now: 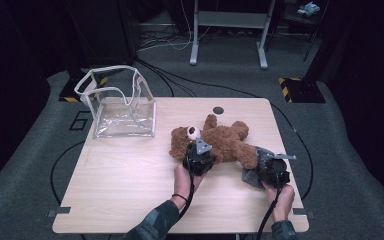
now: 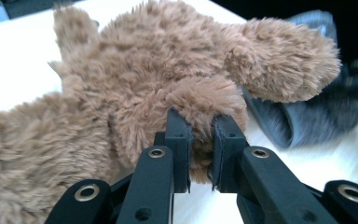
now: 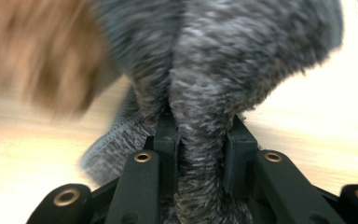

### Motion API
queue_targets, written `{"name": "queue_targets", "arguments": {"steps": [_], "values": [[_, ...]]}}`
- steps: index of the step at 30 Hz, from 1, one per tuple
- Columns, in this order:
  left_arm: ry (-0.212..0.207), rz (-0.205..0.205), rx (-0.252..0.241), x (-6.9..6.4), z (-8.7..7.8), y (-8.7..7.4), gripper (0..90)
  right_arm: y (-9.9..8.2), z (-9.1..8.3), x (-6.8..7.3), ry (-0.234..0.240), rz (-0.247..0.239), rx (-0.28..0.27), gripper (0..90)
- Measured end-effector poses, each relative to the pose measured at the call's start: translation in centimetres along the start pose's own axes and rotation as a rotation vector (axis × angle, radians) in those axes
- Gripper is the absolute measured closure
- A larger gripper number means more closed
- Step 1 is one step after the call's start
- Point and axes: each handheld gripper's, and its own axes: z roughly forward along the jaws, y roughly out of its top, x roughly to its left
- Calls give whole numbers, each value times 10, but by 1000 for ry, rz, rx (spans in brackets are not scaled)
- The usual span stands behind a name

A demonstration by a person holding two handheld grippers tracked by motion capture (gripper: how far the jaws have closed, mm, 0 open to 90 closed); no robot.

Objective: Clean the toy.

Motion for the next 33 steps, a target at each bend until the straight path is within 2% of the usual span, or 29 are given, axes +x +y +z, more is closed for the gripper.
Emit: {"name": "queue_targets", "arguments": {"steps": [4,9,10,13,17,20,22,25,28,31,33], "values": [[-7,-7,4,7,1,12,801,-2,3,10,17,-21,11,717],[-17,-25,9,12,3,19,801,-4,5,29,61,-60,9,721],[-13,-17,10,13,3,20,800,-4,5,32,66,-74,6,721],[-17,-22,12,15,4,23,800,-4,5,45,93,-91,8,723],[-22,-23,17,17,5,26,800,-4,4,69,137,-151,8,726],[-24,-10,29,18,5,29,800,1,-3,89,156,-216,-29,727],[-28,-9,36,19,6,31,799,10,-10,96,163,-221,-69,727],[-35,6,50,21,6,32,799,26,-20,102,154,-243,-128,728],[-49,9,62,23,5,32,799,40,-24,107,137,-272,-151,728],[-57,11,68,24,5,33,800,53,-22,108,107,-287,-153,729],[-60,11,74,25,4,33,799,59,-18,106,94,-278,-138,728]]}}
